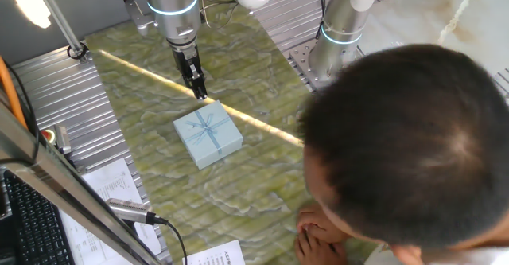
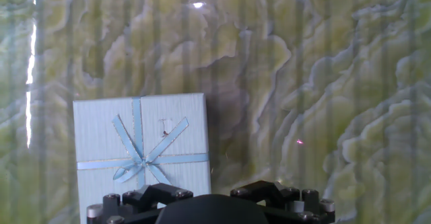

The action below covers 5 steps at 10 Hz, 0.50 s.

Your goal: Open a box

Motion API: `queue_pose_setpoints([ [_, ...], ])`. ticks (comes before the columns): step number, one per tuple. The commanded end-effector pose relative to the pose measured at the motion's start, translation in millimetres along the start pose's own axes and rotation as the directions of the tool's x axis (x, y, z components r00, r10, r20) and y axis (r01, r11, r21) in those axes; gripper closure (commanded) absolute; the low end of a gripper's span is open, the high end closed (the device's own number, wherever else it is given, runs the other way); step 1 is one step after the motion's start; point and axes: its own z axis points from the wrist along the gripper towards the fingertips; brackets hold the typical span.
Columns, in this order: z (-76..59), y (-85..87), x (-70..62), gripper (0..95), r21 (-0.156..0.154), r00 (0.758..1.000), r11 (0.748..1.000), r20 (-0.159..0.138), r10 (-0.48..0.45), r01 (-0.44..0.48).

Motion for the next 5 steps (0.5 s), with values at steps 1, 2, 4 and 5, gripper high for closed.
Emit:
queue_pose_setpoints([
  [1,0.0,0.0,0.0,95.0,-0.014,0.999,1.0,-0.05,-0.001,0.0],
  [2,0.0,0.0,0.0,95.0,-0.009,0.999,1.0,-0.052,-0.002,0.002],
  [4,0.0,0.0,0.0,95.0,-0.009,0.999,1.0,-0.052,-0.002,0.001],
  [5,0.0,0.0,0.0,95.0,-0.009,0.999,1.0,-0.052,-0.002,0.001],
])
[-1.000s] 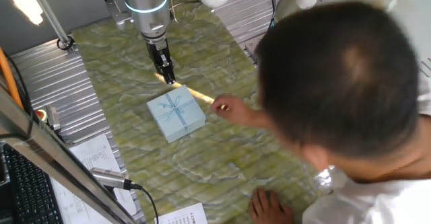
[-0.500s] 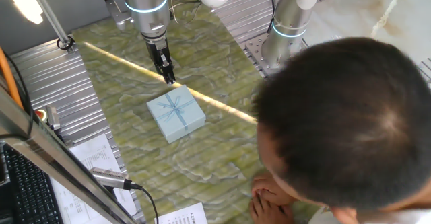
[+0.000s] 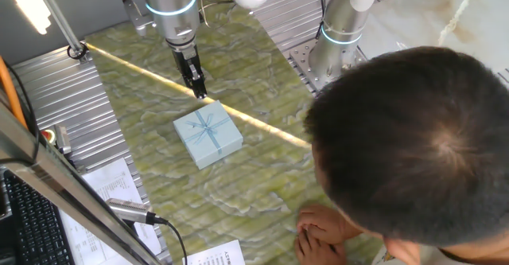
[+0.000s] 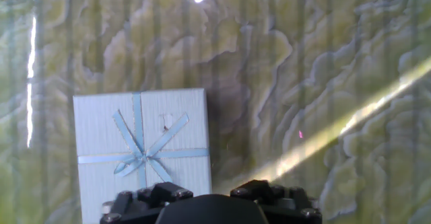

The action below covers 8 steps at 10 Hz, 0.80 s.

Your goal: Open a box

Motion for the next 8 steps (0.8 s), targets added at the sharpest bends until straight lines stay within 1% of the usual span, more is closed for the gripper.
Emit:
queue_pose_setpoints([
  [1,0.7,-0.6,1.3,95.0,0.002,1.0,1.0,0.006,0.001,-0.001],
  [5,1.7,2.8,-0.3,95.0,0.0,1.0,1.0,0.009,0.007,-0.007],
  [8,1.7,8.0,-6.1,95.0,0.0,1.0,1.0,0.005,0.015,-0.015],
])
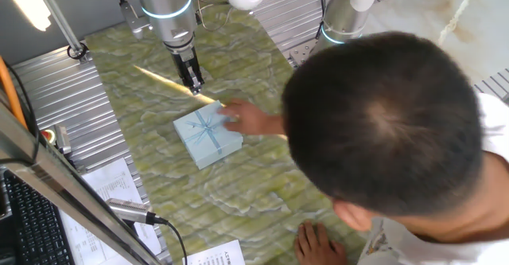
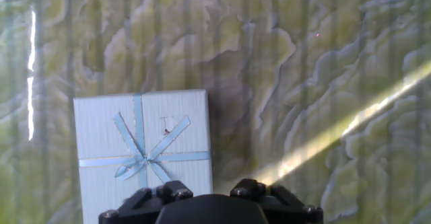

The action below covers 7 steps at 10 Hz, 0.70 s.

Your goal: Open a box

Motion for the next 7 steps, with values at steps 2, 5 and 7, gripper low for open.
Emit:
queue_pose_setpoints([
  [2,1.8,6.3,-4.3,95.0,0.001,1.0,1.0,-0.003,0.009,-0.009],
  [5,5.0,13.0,-9.0,95.0,0.002,1.0,1.0,-0.012,0.013,-0.013],
  [7,4.4,14.3,-10.5,95.0,0.003,1.0,1.0,-0.014,0.014,-0.014],
])
